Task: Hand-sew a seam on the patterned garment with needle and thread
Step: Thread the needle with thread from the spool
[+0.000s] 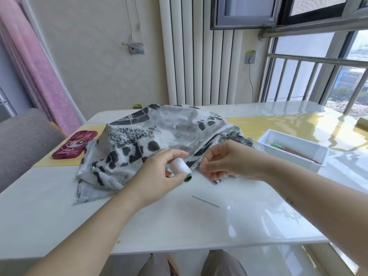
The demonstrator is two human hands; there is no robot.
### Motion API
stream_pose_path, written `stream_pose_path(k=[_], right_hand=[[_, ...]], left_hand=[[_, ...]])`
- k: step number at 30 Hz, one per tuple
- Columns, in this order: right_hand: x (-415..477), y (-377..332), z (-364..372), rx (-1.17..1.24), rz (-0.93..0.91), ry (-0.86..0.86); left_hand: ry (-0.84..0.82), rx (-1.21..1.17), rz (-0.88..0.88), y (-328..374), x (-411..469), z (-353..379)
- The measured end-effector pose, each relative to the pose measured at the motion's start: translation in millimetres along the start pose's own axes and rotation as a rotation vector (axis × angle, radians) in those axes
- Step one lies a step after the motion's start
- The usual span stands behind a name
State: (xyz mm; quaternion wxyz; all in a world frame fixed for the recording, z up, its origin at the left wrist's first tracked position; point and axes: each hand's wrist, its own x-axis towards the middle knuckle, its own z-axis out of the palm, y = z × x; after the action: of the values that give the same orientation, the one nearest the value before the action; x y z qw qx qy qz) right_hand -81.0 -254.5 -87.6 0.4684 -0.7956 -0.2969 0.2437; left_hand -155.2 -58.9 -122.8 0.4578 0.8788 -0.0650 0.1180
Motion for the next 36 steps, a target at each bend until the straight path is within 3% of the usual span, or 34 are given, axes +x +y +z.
stream_pose_path(k=[7,14,20,25,31,33,36], right_hand=[[-5,-6,-17,-0.166,-0.037,0.125],[-4,-16,-31,-0.107,-0.137,0.33],[-8,-26,-35,0.034,-0.228,0.434],[-8,-18,-23,0.053,-0.154,0.355],[-10,-18,-18,0.105,-0.075,0.268],[-11,-18,-17,0.118,-0.054,0.241],[-13,-14,-14,0.185,-0.009,0.203]], left_hand=[[-0.153,0.375,0.003,-3,21,36],[-0.176,0.639,0.066,-7,31,55],[-0.121,0.56,0.042,-13,34,48],[-0.085,0.516,0.056,-9,29,38],[0.178,0.261,0.08,13,14,25],[0.16,0.173,0.052,20,5,27],[-0.017,0.088,-0.058,22,-7,38]])
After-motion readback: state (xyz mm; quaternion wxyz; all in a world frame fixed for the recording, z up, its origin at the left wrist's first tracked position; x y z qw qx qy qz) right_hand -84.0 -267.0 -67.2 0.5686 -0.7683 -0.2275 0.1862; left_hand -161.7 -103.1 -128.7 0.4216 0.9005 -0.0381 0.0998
